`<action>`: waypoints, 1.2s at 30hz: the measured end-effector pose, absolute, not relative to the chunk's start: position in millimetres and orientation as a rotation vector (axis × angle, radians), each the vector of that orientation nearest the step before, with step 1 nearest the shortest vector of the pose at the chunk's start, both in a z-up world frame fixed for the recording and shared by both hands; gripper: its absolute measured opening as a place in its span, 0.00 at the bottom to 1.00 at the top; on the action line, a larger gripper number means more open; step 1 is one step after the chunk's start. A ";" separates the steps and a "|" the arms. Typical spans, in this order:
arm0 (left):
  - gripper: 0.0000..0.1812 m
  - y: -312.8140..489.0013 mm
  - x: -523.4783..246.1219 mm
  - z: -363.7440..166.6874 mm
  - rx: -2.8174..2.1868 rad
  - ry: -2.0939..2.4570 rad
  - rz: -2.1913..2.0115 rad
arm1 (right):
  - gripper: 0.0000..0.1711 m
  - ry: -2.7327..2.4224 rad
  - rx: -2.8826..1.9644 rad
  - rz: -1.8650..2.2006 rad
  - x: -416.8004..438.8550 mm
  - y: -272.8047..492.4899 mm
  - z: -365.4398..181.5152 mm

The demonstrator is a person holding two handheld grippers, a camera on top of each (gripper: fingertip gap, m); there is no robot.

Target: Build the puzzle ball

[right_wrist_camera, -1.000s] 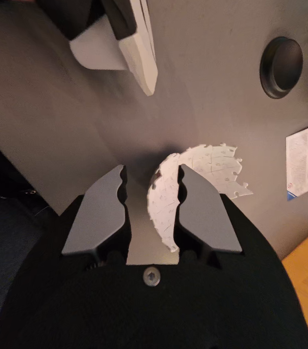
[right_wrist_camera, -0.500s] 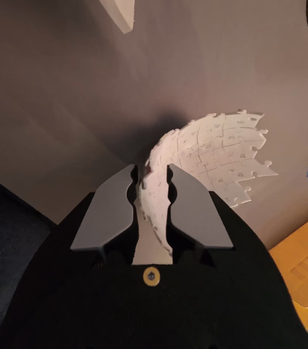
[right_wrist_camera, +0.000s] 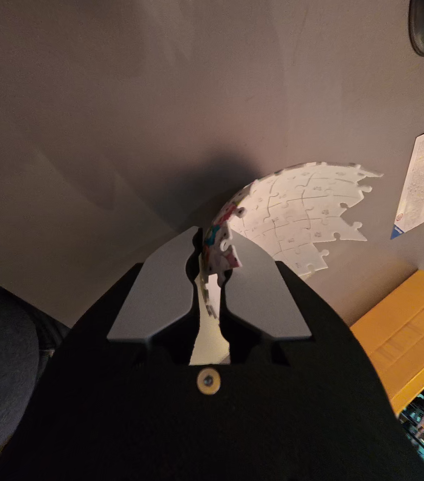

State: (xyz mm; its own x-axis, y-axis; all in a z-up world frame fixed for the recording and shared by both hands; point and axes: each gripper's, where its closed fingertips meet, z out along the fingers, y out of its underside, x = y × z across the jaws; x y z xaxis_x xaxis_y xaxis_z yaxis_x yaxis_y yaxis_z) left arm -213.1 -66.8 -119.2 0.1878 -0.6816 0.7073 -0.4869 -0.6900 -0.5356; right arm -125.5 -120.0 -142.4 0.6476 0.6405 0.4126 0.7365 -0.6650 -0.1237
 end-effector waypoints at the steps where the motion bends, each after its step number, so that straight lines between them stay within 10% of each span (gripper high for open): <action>1: 0.00 -66.9 -213.1 -119.4 -2.267 1.133 -1.512 | 0.06 -1.102 -2.589 -0.471 -125.6 -120.2 -142.4; 36: 0.10 -73.0 -204.2 -71.7 -1.949 1.085 -1.722 | 0.19 -0.637 -2.197 0.137 -74.5 -159.5 -29.0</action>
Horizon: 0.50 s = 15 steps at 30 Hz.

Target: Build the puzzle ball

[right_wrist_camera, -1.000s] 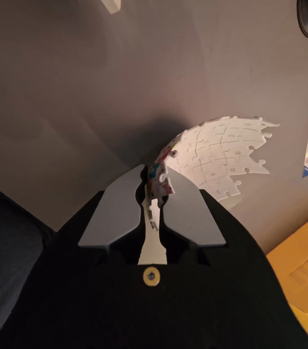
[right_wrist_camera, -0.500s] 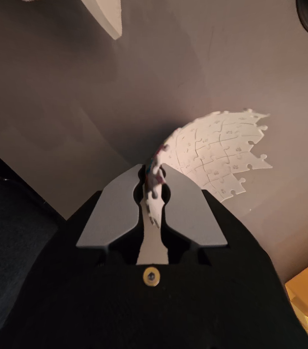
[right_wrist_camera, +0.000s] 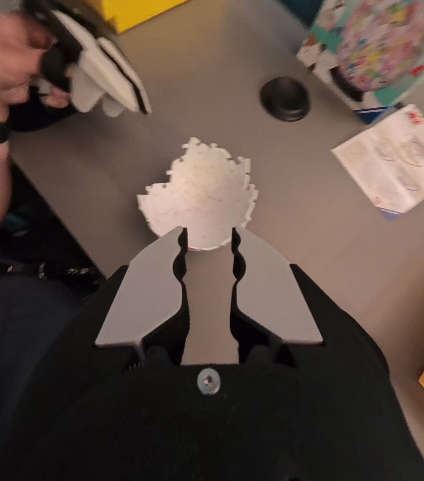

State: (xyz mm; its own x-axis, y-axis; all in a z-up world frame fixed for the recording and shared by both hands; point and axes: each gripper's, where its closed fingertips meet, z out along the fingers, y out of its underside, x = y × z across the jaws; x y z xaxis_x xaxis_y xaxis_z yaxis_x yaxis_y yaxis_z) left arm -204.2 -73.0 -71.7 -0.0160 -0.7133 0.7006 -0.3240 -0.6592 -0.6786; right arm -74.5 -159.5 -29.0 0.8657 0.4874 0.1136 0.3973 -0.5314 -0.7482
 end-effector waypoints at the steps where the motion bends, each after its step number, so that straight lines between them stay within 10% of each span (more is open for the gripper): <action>1: 0.11 -73.5 -204.6 -61.5 -1.880 1.069 -1.756 | 0.21 -0.593 -2.163 0.139 -56.8 -157.0 -28.3; 15: 0.31 -94.0 -152.3 -86.6 -2.039 1.071 -1.610 | 0.35 -0.717 -1.931 0.850 -38.5 -155.3 -94.4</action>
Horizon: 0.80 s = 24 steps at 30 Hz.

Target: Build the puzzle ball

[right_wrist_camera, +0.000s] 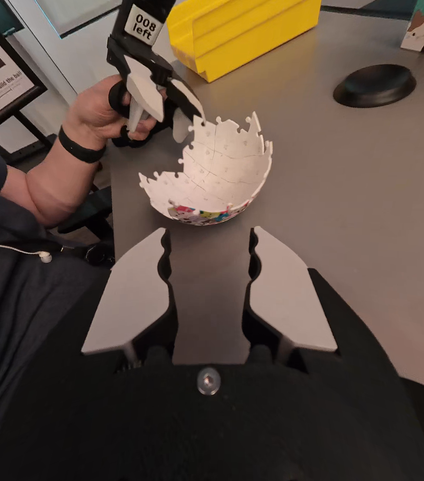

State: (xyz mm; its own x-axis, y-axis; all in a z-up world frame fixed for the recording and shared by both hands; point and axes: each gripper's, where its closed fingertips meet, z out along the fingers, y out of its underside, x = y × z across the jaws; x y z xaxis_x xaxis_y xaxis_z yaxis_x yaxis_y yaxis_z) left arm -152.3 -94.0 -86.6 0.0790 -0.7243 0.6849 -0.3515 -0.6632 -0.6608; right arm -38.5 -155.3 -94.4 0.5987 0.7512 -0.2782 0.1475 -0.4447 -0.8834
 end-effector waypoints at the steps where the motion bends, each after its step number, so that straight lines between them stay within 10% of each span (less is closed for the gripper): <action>1: 0.34 -92.2 -148.4 -93.2 -2.077 1.055 -1.566 | 0.35 -0.738 -1.944 0.850 -41.2 -154.0 -96.6; 24: 0.27 -74.5 -144.0 -93.7 -2.096 0.895 -1.758 | 0.35 -0.906 -2.094 0.693 -85.1 -138.6 -131.1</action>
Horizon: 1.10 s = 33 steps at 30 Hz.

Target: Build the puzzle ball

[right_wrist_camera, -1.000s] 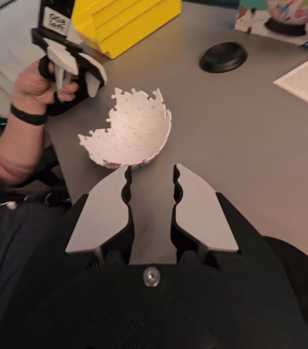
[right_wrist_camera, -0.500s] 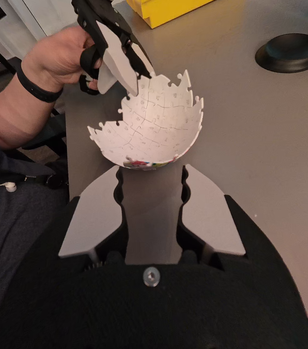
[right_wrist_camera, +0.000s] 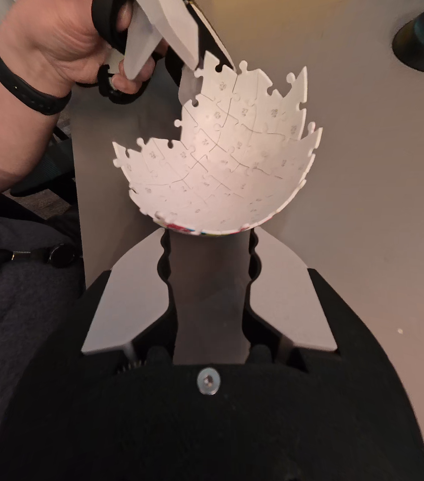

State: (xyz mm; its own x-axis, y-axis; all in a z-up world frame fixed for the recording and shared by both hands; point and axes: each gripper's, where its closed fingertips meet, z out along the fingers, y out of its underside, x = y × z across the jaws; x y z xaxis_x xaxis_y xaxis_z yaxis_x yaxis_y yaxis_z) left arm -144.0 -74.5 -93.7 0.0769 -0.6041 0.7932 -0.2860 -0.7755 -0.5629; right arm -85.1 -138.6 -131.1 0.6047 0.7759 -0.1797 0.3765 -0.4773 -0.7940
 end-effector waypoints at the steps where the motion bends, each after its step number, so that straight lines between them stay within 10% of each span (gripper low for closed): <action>1: 0.27 -74.2 -145.9 -92.4 -2.087 0.884 -1.775 | 0.35 -0.905 -2.097 0.696 -86.7 -138.7 -131.3; 33: 0.28 -71.4 -196.9 -46.8 -1.882 0.781 -1.853 | 0.35 -0.876 -2.136 0.803 -92.7 -152.3 -136.0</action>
State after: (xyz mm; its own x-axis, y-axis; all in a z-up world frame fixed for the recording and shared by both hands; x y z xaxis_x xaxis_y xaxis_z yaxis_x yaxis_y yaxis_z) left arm -196.9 -71.4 -46.8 -0.0265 -0.6273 0.7783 -0.1192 -0.7710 -0.6255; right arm -92.7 -152.3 -136.0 0.5827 0.7640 -0.2769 0.3425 -0.5399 -0.7689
